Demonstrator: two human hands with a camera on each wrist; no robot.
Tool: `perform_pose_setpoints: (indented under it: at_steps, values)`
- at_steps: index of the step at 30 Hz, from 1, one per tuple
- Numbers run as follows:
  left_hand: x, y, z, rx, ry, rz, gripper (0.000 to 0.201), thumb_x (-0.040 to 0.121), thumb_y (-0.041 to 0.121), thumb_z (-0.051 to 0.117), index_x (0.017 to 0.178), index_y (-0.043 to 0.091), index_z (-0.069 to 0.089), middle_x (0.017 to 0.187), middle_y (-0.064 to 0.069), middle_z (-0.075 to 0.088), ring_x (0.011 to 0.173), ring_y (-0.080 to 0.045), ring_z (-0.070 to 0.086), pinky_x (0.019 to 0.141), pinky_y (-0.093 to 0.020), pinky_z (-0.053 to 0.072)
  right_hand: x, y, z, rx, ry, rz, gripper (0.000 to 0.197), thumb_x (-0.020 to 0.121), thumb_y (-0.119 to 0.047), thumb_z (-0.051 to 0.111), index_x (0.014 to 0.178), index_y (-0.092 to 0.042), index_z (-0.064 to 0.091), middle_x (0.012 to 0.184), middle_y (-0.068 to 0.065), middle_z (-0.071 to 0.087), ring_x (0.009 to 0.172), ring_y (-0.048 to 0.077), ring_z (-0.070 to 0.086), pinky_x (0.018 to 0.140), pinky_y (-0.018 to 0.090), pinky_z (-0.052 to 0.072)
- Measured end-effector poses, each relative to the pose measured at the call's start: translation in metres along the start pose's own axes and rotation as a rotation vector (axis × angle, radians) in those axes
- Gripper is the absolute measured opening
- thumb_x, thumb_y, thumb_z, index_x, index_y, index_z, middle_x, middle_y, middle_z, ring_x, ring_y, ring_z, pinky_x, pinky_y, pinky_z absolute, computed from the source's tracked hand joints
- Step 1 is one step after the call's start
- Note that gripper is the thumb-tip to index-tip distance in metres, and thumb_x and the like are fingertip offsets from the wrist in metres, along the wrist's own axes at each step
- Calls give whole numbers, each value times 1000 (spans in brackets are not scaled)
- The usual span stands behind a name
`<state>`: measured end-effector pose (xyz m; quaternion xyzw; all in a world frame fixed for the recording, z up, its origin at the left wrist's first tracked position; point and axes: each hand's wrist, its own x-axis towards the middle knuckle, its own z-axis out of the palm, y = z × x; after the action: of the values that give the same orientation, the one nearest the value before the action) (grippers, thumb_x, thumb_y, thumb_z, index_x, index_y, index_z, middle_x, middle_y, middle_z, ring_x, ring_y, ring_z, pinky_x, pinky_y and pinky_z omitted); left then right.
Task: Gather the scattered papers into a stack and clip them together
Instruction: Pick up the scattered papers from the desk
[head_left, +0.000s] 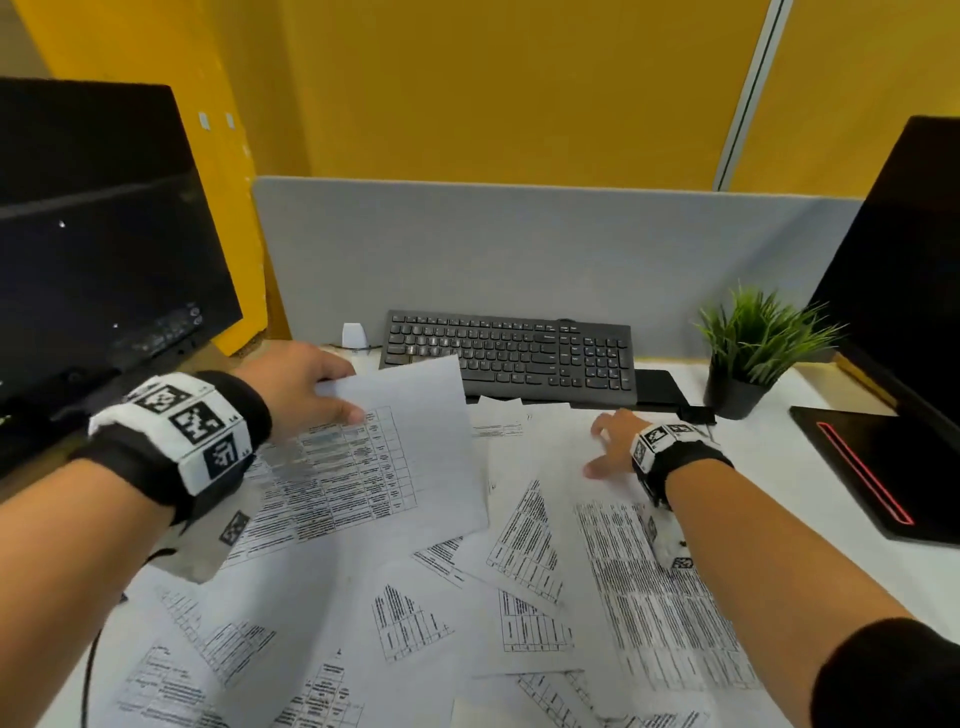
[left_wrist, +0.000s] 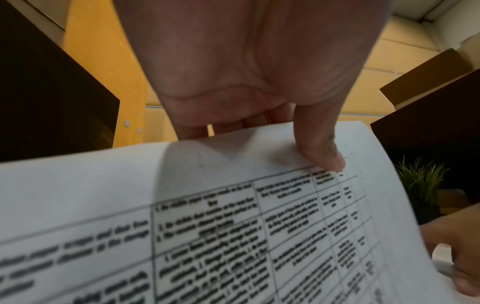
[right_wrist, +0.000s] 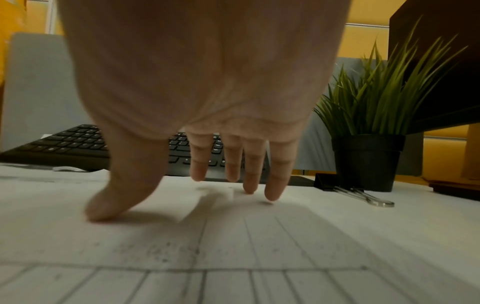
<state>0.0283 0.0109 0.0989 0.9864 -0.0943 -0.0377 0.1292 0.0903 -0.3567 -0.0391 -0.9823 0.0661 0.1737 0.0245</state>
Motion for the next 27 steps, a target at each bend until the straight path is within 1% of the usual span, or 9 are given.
perform_pose_setpoints:
  at_steps: [2, 4, 7, 10, 13, 18, 21, 24, 27]
  values:
    - [-3, 1, 4, 0, -12, -6, 39, 85, 40, 66, 118, 19, 63, 116, -1, 64, 99, -17, 53, 83, -26, 40, 6, -3, 10, -63, -21, -22, 103, 53, -78, 59, 138, -27, 33, 143, 2, 38, 125, 29, 46, 100, 49, 42]
    - [-2, 2, 5, -15, -13, -12, 38, 86, 39, 66, 118, 19, 63, 118, -3, 64, 102, -20, 54, 85, -27, 41, 10, -6, 12, -121, -7, -28, 106, 49, -82, 56, 135, -25, 34, 140, 4, 41, 122, 30, 48, 95, 49, 44]
    - [2, 2, 3, -19, 24, 2, 28, 85, 40, 66, 106, 22, 65, 109, 1, 65, 105, -23, 57, 88, -31, 45, 16, -8, 4, -146, -6, -18, 100, 52, -77, 63, 132, -22, 37, 136, 5, 43, 119, 31, 51, 94, 50, 46]
    - [8, 1, 2, -55, 63, 27, 11, 84, 38, 68, 84, 32, 59, 88, 5, 63, 92, -21, 58, 77, -30, 44, 32, -3, 4, -101, 10, 4, 108, 50, -76, 65, 138, -20, 34, 142, 7, 39, 123, 32, 49, 97, 51, 45]
    - [14, 3, 4, -48, 62, 33, 11, 85, 37, 67, 90, 31, 58, 89, 5, 62, 90, -19, 57, 77, -29, 43, 31, -2, -2, -74, -12, 48, 113, 49, -78, 65, 142, -24, 32, 146, 6, 39, 129, 33, 44, 102, 51, 41]
    - [19, 10, 3, -112, 79, 43, 12, 86, 33, 66, 95, 27, 61, 90, 1, 63, 87, -20, 58, 70, -28, 42, 25, 0, -7, 99, 80, 75, 81, 66, -46, 81, 130, -17, 41, 129, 8, 53, 119, 29, 50, 97, 41, 45]
    - [17, 15, -5, -164, 102, 82, 12, 86, 33, 67, 94, 25, 63, 86, 2, 65, 81, -18, 60, 60, -25, 42, 20, 2, -7, 191, 89, 52, 71, 71, -31, 81, 128, -17, 42, 126, 8, 56, 113, 28, 55, 92, 38, 47]
    - [9, 19, -17, -245, 103, 148, 11, 81, 36, 69, 87, 28, 67, 79, 4, 69, 76, -15, 63, 61, -25, 47, 2, -1, -28, 81, 125, 33, 44, 80, -36, 71, 118, -16, 58, 120, 8, 62, 113, 28, 57, 96, 41, 45]
    - [0, 25, -24, -341, 2, 214, 30, 65, 57, 70, 80, 31, 72, 74, 7, 73, 68, -4, 66, 61, -21, 48, -27, -6, -70, 96, 346, -47, 26, 85, -40, 64, 100, -19, 66, 108, 11, 67, 103, 30, 61, 86, 37, 48]
